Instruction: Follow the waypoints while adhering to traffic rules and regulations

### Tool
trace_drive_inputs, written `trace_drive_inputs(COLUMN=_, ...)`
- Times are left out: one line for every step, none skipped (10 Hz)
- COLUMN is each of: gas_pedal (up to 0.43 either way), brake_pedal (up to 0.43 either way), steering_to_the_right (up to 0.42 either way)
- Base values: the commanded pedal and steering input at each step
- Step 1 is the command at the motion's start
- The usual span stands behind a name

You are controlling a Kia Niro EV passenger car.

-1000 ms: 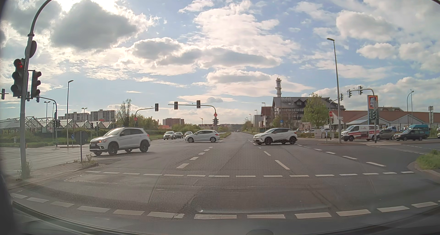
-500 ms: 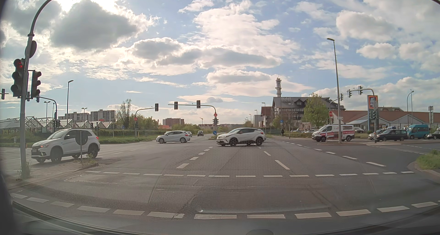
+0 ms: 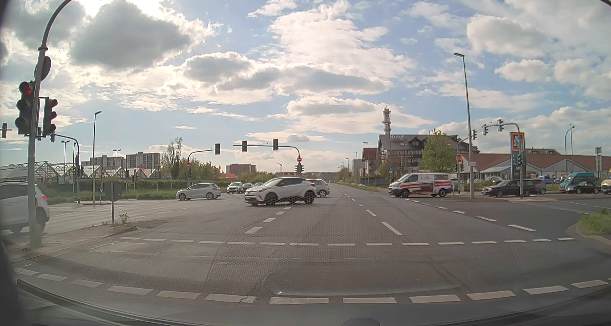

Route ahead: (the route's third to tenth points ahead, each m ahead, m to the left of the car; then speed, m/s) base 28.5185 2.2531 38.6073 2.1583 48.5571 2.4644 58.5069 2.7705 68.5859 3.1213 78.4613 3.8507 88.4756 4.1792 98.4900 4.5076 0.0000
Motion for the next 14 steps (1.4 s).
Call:
trace_drive_inputs(gas_pedal=0.0, brake_pedal=0.268, steering_to_the_right=-0.004)
trace_drive_inputs(gas_pedal=0.0, brake_pedal=0.268, steering_to_the_right=-0.004)
trace_drive_inputs(gas_pedal=0.0, brake_pedal=0.268, steering_to_the_right=-0.004)
trace_drive_inputs(gas_pedal=0.0, brake_pedal=0.274, steering_to_the_right=-0.004)
trace_drive_inputs(gas_pedal=0.0, brake_pedal=0.274, steering_to_the_right=-0.004)
trace_drive_inputs(gas_pedal=0.0, brake_pedal=0.274, steering_to_the_right=-0.004)
trace_drive_inputs(gas_pedal=0.0, brake_pedal=0.268, steering_to_the_right=-0.004)
trace_drive_inputs(gas_pedal=0.0, brake_pedal=0.268, steering_to_the_right=-0.004)
trace_drive_inputs(gas_pedal=0.0, brake_pedal=0.268, steering_to_the_right=-0.004)
trace_drive_inputs(gas_pedal=0.0, brake_pedal=0.274, steering_to_the_right=-0.004)
trace_drive_inputs(gas_pedal=0.0, brake_pedal=0.274, steering_to_the_right=-0.004)
trace_drive_inputs(gas_pedal=0.0, brake_pedal=0.274, steering_to_the_right=-0.004)
trace_drive_inputs(gas_pedal=0.0, brake_pedal=0.274, steering_to_the_right=-0.004)
trace_drive_inputs(gas_pedal=0.0, brake_pedal=0.268, steering_to_the_right=-0.003)
